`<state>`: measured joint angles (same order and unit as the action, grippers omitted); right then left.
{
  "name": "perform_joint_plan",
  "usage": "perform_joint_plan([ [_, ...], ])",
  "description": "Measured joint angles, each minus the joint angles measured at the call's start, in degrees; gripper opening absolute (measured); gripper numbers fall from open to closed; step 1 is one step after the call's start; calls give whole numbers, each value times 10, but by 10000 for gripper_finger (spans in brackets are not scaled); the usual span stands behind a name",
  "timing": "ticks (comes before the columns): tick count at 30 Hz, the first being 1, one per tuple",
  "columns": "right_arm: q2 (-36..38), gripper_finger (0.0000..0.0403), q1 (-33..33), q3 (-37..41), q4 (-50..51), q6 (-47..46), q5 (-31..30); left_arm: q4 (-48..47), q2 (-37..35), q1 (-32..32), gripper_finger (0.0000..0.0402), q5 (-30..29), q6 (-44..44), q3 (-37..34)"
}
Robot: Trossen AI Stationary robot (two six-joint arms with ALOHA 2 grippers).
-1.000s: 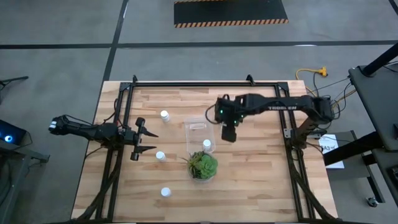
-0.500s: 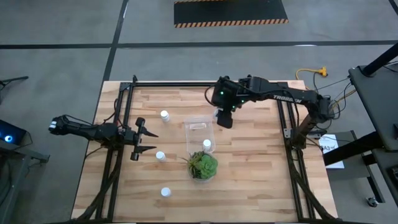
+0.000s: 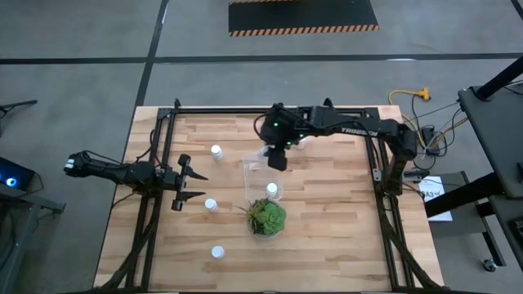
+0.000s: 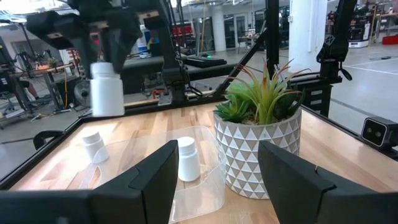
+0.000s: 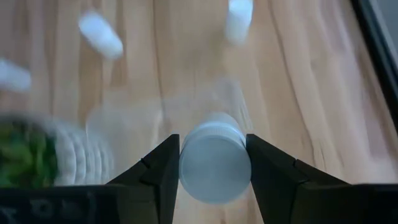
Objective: Pick and place pill bottles into a basket
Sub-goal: Put the white pill bottle into the transparent bin
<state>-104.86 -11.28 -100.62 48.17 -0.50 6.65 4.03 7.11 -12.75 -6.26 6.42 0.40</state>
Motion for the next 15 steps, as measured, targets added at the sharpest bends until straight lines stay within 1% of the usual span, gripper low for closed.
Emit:
perform_joint_plan([
  [5,6,148,0,20,-104,-20,5,0,0,0,203,0,0,0],
  [8,12,148,-1,34,-140,-23,37,0,0,0,203,0,0,0],
  [12,12,148,1,59,-139,-25,68,0,0,0,203,0,0,0],
  [15,12,148,0,81,-113,-25,74,0,0,0,203,0,0,0],
])
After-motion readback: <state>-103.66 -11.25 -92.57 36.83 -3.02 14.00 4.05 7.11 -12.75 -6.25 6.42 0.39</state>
